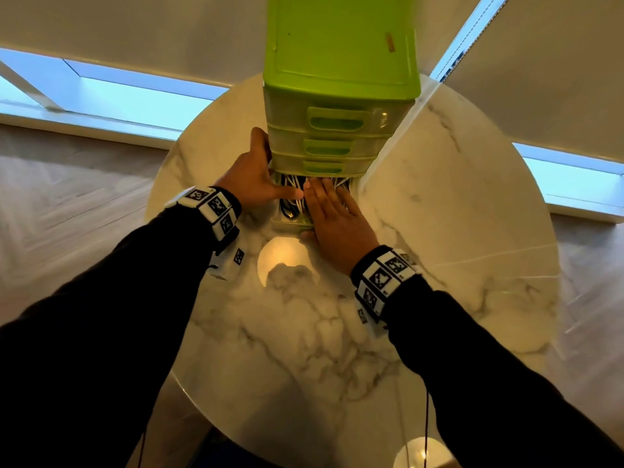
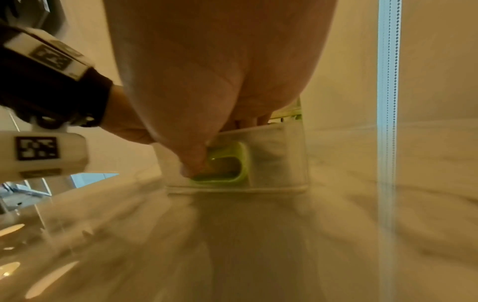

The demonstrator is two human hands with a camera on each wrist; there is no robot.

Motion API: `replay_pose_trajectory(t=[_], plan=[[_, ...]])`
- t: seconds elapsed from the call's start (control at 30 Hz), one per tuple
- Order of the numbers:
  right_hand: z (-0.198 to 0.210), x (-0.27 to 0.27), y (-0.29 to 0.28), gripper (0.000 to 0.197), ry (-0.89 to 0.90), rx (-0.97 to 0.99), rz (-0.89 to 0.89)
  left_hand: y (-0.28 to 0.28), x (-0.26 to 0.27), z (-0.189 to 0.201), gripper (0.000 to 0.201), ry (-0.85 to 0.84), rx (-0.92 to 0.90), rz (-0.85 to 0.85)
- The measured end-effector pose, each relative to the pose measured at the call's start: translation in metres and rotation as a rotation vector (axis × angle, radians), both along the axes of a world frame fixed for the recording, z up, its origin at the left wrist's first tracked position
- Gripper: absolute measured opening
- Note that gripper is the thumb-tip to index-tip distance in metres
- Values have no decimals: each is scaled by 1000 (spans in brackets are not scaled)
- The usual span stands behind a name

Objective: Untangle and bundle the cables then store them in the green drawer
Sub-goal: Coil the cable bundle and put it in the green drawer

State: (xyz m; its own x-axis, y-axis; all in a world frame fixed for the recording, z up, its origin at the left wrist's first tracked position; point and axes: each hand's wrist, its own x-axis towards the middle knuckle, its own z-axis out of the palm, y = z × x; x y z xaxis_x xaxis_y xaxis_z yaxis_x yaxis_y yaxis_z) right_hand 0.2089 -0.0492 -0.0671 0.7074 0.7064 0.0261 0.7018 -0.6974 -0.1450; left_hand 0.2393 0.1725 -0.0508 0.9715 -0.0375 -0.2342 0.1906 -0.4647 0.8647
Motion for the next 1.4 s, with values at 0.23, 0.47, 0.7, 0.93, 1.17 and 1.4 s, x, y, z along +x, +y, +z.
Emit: replay_pose_trajectory(t=[0.23, 0.47, 0.7, 0.93, 1.17, 1.4], plan=[[-7, -30, -8, 57, -99, 141, -155, 0, 3, 1, 112, 12, 54, 29], [-6, 20, 2, 65, 139, 89, -74, 17, 13, -4, 92, 21, 42, -5], [8, 3, -29, 29, -77, 383, -265, 21, 11, 3, 73, 37, -26, -56], [33, 62, -44, 116, 742, 440, -447, 9, 6, 7, 109, 85, -78, -71], [31, 66, -34, 80, 592, 480, -665, 4, -3, 5, 105, 65, 69, -53], [18, 57, -29, 44, 529, 549, -740, -8, -14, -7, 68, -49, 145, 97]])
